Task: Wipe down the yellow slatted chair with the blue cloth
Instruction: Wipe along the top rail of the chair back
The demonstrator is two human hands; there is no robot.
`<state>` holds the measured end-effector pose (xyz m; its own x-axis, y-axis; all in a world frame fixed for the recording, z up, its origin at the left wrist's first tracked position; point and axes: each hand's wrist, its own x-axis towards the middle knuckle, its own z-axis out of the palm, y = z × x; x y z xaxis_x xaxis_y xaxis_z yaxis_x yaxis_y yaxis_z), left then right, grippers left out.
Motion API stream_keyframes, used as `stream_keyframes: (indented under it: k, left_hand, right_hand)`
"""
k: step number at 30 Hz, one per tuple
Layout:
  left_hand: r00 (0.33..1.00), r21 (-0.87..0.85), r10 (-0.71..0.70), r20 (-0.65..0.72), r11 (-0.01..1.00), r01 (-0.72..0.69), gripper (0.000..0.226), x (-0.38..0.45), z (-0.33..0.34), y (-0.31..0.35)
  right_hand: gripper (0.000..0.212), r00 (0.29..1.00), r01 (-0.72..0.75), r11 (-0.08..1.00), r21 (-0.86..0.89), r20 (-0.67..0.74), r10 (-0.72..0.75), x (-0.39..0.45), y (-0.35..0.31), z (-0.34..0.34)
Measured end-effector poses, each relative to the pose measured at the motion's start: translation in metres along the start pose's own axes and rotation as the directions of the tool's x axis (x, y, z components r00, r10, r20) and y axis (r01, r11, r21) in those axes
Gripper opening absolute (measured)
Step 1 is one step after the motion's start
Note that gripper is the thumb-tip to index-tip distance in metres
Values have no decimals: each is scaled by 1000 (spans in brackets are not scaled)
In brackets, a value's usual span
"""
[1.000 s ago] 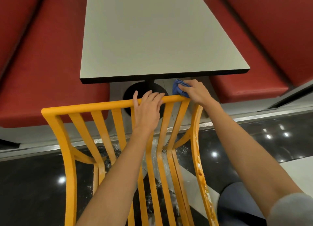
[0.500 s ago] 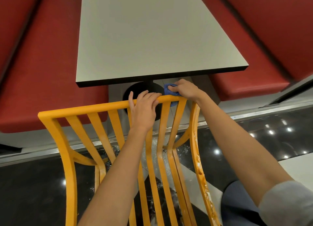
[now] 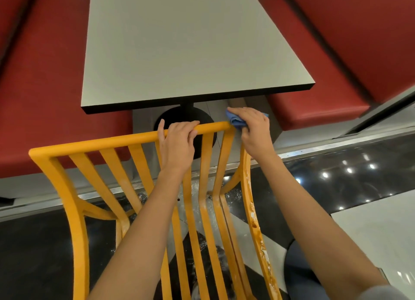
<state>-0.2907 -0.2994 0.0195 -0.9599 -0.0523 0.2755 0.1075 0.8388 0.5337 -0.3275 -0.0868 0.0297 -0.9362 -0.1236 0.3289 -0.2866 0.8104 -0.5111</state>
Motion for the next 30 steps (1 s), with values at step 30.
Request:
stream_keyframes:
  k: [30]
  left_hand:
    - [997,7,-63,43,998,63,30,3,-3,5]
  right_hand:
    - [25,555,-627,-41,778,483,677,-3,39,-6]
